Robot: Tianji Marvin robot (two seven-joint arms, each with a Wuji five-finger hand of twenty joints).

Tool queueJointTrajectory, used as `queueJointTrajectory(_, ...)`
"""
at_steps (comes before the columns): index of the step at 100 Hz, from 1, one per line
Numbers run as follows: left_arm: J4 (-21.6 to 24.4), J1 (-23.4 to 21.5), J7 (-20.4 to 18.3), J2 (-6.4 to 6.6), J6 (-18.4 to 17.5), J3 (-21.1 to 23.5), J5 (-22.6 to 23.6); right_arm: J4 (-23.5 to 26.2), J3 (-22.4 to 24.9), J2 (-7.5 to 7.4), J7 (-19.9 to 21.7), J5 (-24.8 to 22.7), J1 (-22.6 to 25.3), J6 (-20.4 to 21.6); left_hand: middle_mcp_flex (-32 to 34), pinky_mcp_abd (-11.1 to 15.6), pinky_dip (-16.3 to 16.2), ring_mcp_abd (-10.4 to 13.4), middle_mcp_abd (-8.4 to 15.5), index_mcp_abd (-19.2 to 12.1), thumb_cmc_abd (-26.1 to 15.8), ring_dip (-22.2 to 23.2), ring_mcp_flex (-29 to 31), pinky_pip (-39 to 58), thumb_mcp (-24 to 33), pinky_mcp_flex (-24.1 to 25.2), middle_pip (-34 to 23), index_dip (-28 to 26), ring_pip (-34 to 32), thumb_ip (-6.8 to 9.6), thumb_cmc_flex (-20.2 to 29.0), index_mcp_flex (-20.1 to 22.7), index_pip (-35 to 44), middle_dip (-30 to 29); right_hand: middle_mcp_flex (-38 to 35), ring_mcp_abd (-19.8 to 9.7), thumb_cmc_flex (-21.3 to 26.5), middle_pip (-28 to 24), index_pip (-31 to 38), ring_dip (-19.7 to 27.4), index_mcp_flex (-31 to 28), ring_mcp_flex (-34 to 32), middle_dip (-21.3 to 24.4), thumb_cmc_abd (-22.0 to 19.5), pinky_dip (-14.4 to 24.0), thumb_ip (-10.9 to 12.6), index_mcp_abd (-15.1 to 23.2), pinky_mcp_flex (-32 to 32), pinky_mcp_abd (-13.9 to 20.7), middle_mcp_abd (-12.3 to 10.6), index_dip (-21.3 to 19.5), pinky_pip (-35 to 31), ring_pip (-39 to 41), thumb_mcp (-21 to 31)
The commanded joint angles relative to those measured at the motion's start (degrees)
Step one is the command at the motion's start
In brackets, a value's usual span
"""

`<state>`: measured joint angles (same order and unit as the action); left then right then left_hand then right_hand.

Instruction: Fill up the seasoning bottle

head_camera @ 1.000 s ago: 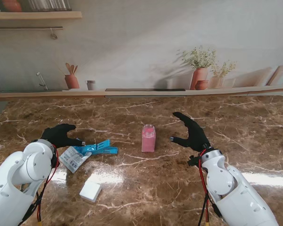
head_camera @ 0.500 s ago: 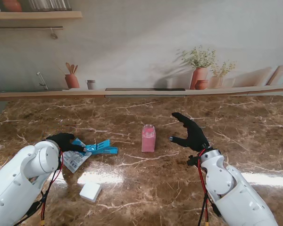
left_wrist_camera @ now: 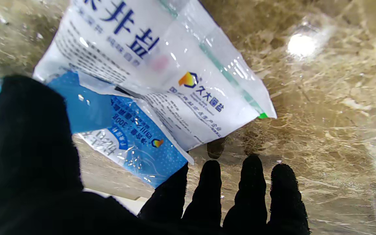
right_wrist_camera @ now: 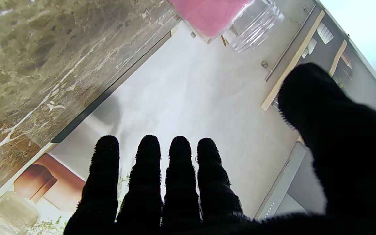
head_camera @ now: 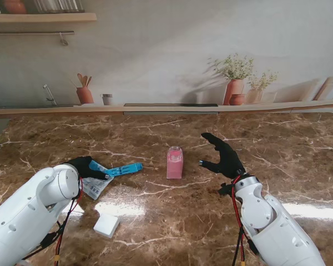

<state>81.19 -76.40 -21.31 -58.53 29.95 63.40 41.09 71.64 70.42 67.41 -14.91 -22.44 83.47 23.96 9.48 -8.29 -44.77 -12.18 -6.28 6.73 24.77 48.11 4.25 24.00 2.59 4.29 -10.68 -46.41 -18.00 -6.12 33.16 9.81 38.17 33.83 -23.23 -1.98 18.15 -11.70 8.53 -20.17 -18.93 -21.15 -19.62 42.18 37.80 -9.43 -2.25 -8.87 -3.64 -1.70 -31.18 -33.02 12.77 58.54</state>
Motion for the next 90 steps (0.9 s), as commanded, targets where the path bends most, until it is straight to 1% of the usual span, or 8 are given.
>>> queueJointTrajectory(1,-2.26,-1.17,0.63,-0.79,1.0,-0.75,-0.72,0.05,0.33,0.15,0.24,-0.1,0.53,-0.16,-1.06,0.92,-1.8,1.93,0.25,-2.09,1.39,-4.0,1.13,-1.41,20.2,0.77,-0.91,-3.92,1.4,2.13,2.25,2.08,4.93,0.33,0.57,-0.61,1.76,-0.23,0.55,-0.71,-0.95,-0.76,-0.56,-1.55,1.09,2.04,1.8,-0.04,0.4,-0.05,0.74,-0.65,0.35,-0.61)
queueJointTrajectory(16,-3.35,-1.77,5.32,-1.85,2.12,-0.95,-2.16,0.16,0.42,0.12,0.24,-0.29,0.62,-0.21,1.73,0.16,-2.69,1.3,0.05,-3.28,5.63,-3.44,3.41,3.37,36.1,0.33,-7.78,-9.48,-0.67,-0.39,3.41,15.53,15.8,-0.53,0.39,-0.8,2.12,-0.34,0.6,-0.63,-0.93,-0.45,-0.49,-3.21,1.03,2.3,1.84,-0.19,0.44,-0.26,0.79,-0.66,0.46,-0.72)
queueJointTrajectory(22,-3.9,-2.08,7.19,-2.34,1.79,-0.62,-3.1,0.15,0.33,0.12,0.31,-0.21,0.63,-0.25,3.59,-0.14,-1.75,1.2,0.23,-5.16,7.29,-4.3,4.15,5.8,33.24,0.18,-9.03,-10.14,-1.07,-4.56,8.36,19.97,19.89,-2.62,0.16,-0.84,2.13,-0.33,0.6,-0.48,-0.94,-0.42,-0.38,-3.83,0.97,2.41,1.88,-0.23,0.43,-0.31,0.83,-0.61,0.33,-0.76)
queueJointTrajectory(34,-4.89,-2.7,10.93,-3.35,1.23,0.29,-5.08,-0.34,-0.05,0.18,0.19,-0.13,0.39,-0.35,10.82,-0.6,-0.46,1.46,2.13,-10.98,8.59,-6.73,7.27,10.6,29.46,-0.11,-9.62,-9.5,-1.23,-4.75,14.53,26.09,28.47,-6.24,0.04,-0.82,2.28,-0.26,0.61,-0.26,-1.03,-0.53,-0.19,-4.44,0.89,2.58,1.94,-0.27,0.42,-0.26,0.91,-0.56,0.16,-0.69)
queueJointTrajectory(51,-5.48,-4.21,16.41,-5.28,-1.6,3.54,-11.06,-0.53,-0.28,0.19,0.56,0.31,0.25,-0.73,26.07,0.1,1.35,3.71,4.92,-12.7,7.63,-10.57,18.4,20.17,40.84,-0.45,-8.88,-17.28,-1.69,-5.1,15.13,25.52,34.81,-13.46,-0.35,-0.89,1.95,-0.4,0.62,-0.12,-1.08,-0.69,-0.05,-6.05,0.82,2.8,2.07,-0.24,0.5,-0.37,1.03,-0.54,0.11,-0.62)
queueJointTrajectory(64,-5.02,-5.24,18.81,-6.98,-1.9,6.34,-19.51,0.02,-0.3,0.19,0.7,0.47,0.43,-1.54,37.83,-2.04,2.26,1.36,0.61,-12.16,5.79,-13.03,35.02,27.28,45.93,-4.69,-10.73,-24.66,-5.33,-4.17,17.73,24.19,35.49,-16.76,-0.38,-0.79,1.82,-0.48,0.65,-0.14,-1.04,-0.63,0.0,-7.38,1.28,3.06,1.86,-0.95,0.86,-0.19,1.11,-1.42,0.21,-0.48)
queueJointTrajectory(77,-5.93,-5.38,21.24,-7.9,-2.97,7.25,-21.85,0.2,-0.3,0.22,0.2,-0.05,0.45,-1.82,57.0,-0.74,2.78,0.61,2.92,-13.73,8.32,-6.76,50.04,37.93,47.75,-13.25,-6.7,-31.64,-14.85,-4.69,23.25,27.4,36.85,-3.96,-0.36,-0.86,1.78,-0.63,0.82,-0.2,-1.12,-0.3,-0.02,-7.6,2.03,3.13,1.94,-0.54,0.97,-0.13,1.09,-2.31,0.41,-0.49)
queueJointTrajectory(90,-6.84,-5.46,25.15,-8.99,-4.06,7.63,-22.87,0.44,-0.2,0.12,0.31,-0.41,0.53,-2.0,58.14,-3.22,1.56,0.65,7.77,-13.37,9.87,-3.62,57.58,45.66,48.89,-20.63,-9.41,-31.68,-23.26,-4.59,25.49,28.54,37.23,6.53,-0.54,-0.73,1.68,-0.88,0.94,-0.28,-1.16,-0.28,-0.1,-7.88,2.33,3.16,2.01,-0.3,0.83,-0.14,1.09,-2.47,0.75,-0.56)
